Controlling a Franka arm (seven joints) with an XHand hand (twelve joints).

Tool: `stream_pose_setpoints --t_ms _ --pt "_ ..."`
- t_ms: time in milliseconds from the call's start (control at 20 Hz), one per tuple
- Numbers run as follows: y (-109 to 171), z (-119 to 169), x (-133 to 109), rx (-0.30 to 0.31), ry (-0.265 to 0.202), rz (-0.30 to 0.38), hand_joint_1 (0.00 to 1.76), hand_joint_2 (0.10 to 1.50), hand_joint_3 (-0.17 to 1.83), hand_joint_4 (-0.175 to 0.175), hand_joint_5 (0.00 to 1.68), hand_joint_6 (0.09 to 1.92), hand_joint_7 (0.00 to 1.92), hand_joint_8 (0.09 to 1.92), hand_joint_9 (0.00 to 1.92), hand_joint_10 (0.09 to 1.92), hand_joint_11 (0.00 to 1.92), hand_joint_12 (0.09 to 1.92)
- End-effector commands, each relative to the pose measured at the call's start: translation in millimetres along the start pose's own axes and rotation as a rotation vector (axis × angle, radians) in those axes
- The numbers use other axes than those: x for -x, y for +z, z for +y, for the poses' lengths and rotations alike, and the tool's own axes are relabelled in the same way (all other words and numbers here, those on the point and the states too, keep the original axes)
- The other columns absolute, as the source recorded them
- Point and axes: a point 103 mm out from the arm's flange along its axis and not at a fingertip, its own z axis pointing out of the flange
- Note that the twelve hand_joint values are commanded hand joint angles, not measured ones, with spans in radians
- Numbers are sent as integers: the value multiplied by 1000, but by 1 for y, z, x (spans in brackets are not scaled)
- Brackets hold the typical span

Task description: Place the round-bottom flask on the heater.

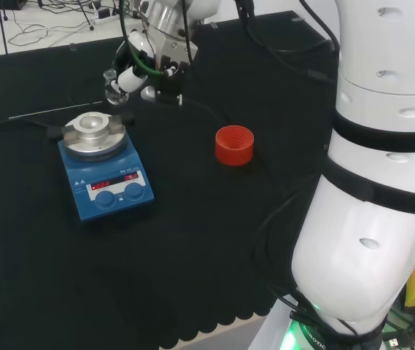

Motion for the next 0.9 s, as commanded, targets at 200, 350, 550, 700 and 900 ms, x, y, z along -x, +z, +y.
stream_pose_setpoints --t_ms 200,350,550,700,900 --pt "13 2 -11 -28 -13 -4 1158 639 761 -50 1200 848 570 669 799 540 549 1276" --pt "17 4 -15 -35 -17 -6 1158 639 762 -50 1200 848 569 668 799 540 549 1277" --pt "23 6 -20 -44 -24 -9 1158 638 763 -50 1200 849 568 669 799 540 549 1277" --pt "27 8 -26 -56 -32 -15 1158 638 763 -50 1200 850 568 669 799 541 549 1277" --pt "33 9 -33 -67 -46 -20 1158 638 764 -50 1200 851 567 669 798 540 549 1277"
